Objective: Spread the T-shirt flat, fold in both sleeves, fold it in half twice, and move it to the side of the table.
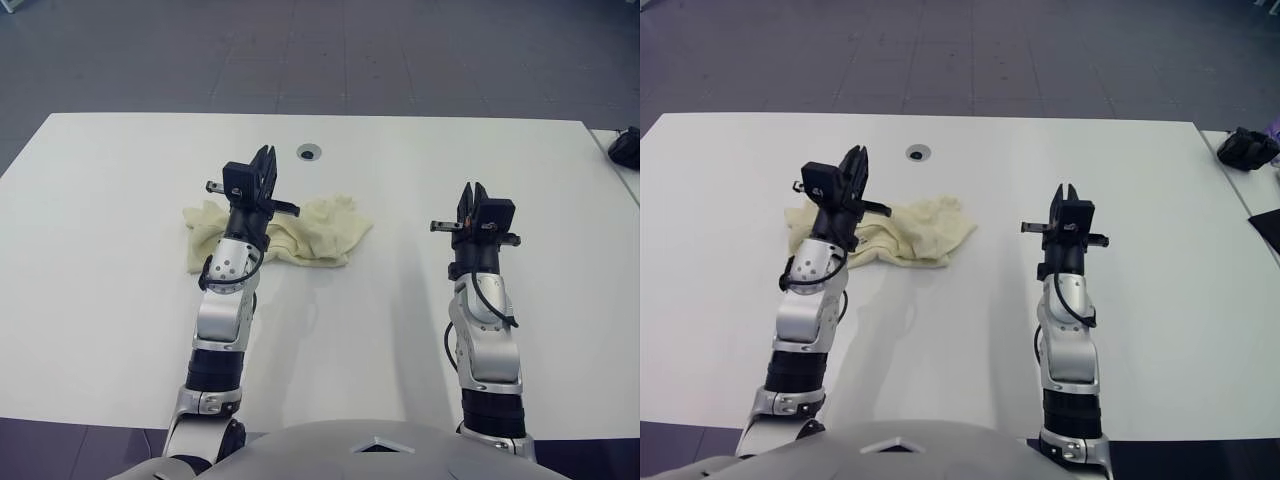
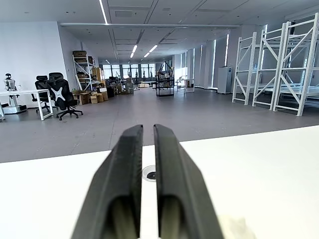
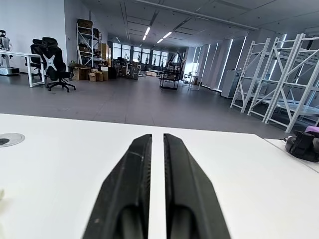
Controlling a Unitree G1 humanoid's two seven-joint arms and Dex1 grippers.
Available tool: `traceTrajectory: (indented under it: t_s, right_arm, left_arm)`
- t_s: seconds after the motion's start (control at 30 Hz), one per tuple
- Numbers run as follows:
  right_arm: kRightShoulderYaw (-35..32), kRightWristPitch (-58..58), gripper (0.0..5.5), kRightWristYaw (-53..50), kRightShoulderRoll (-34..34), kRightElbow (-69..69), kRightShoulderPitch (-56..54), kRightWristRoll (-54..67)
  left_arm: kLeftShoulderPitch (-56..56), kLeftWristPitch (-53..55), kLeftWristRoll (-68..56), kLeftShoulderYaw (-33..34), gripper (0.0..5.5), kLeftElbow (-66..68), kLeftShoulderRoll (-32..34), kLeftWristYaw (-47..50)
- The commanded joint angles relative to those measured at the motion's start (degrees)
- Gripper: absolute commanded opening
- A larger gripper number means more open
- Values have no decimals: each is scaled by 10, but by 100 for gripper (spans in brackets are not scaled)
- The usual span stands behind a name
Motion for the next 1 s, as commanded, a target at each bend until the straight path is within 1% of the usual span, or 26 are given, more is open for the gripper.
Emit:
traceTrajectory:
  t_s: [0.03,0.07,0.13,0.17,0.2,0.23,0.27,0.3,0.33,0.37,0.4,0.43,0.47,0.5,0.53,0.6,0.63,0.67,0.7,0.77,0.83,0.87,0.9,0.93,0.97,1.0]
  right_arm:
    - [-4,9,2,1,4,6,-5,10]
    - [-7,14,2,0,4,7,-7,10]
    - [-10,27,33,-1,5,9,-12,12]
    - [-11,29,53,-4,3,10,-13,8]
    - [-8,19,32,-1,-3,11,-16,4]
    - [-5,10,27,0,-8,15,-19,-1]
    - [-6,10,7,0,-7,18,-21,2]
    - [-7,18,0,0,-6,23,-26,5]
    - [-7,24,19,1,-6,33,-34,6]
    - [-4,14,4,8,-11,37,-40,7]
    - [1,4,0,16,-15,41,-45,8]
    - [1,6,0,21,-17,42,-49,9]
    - [-1,18,0,22,-18,41,-51,11]
    - [-4,22,16,25,-19,43,-53,15]
    - [-5,15,0,27,-21,42,-51,14]
    - [0,14,0,38,-29,39,-50,13]
    - [0,26,0,39,-29,37,-49,11]
    - [1,25,20,43,-29,38,-51,16]
    - [4,14,0,48,-31,38,-51,17]
    - [15,10,0,58,-36,32,-52,12]
    - [17,13,29,53,-36,31,-50,3]
    - [23,0,10,59,-40,32,-50,1]
    - [24,-5,5,54,-38,33,-50,-3]
    - [21,-5,0,47,-34,34,-49,-3]
    - [22,-5,21,49,-33,38,-49,0]
    - [24,-16,11,56,-32,41,-47,7]
  left_arm:
    - [6,-6,-2,-3,0,-4,-5,-1]
    - [6,-6,-2,-2,0,-4,-5,-1]
    - [6,-1,-1,-2,0,-4,-5,-1]
    - [5,7,4,-2,21,-4,-4,2]
    - [5,10,6,1,35,-4,-4,6]
    - [3,9,4,3,47,-4,-2,4]
    - [0,4,2,4,31,-4,-1,2]
    - [-2,5,1,6,28,-5,-1,4]
    - [-4,5,1,10,7,-5,-2,7]
    - [-6,6,2,12,1,-5,-3,10]
    - [-5,7,4,13,0,-6,-5,15]
    - [-3,11,9,12,21,-8,-8,20]
    - [3,11,10,11,29,-10,-12,24]
    - [7,8,10,9,7,-11,-15,26]
    - [11,2,10,7,10,-12,-18,28]
    - [20,4,12,3,2,-19,-20,30]
    - [21,12,16,1,22,-19,-19,33]
    - [23,14,21,3,36,-18,-17,39]
    - [22,8,21,4,14,-16,-15,38]
    - [19,4,19,9,6,-18,-13,39]
    - [16,6,22,13,0,-18,-13,47]
    - [16,15,26,15,19,-17,-12,51]
    - [18,14,23,17,29,-16,-11,51]
    - [20,7,23,18,10,-17,-11,51]
    - [21,4,25,18,2,-20,-9,51]
    - [22,1,28,19,0,-23,-8,55]
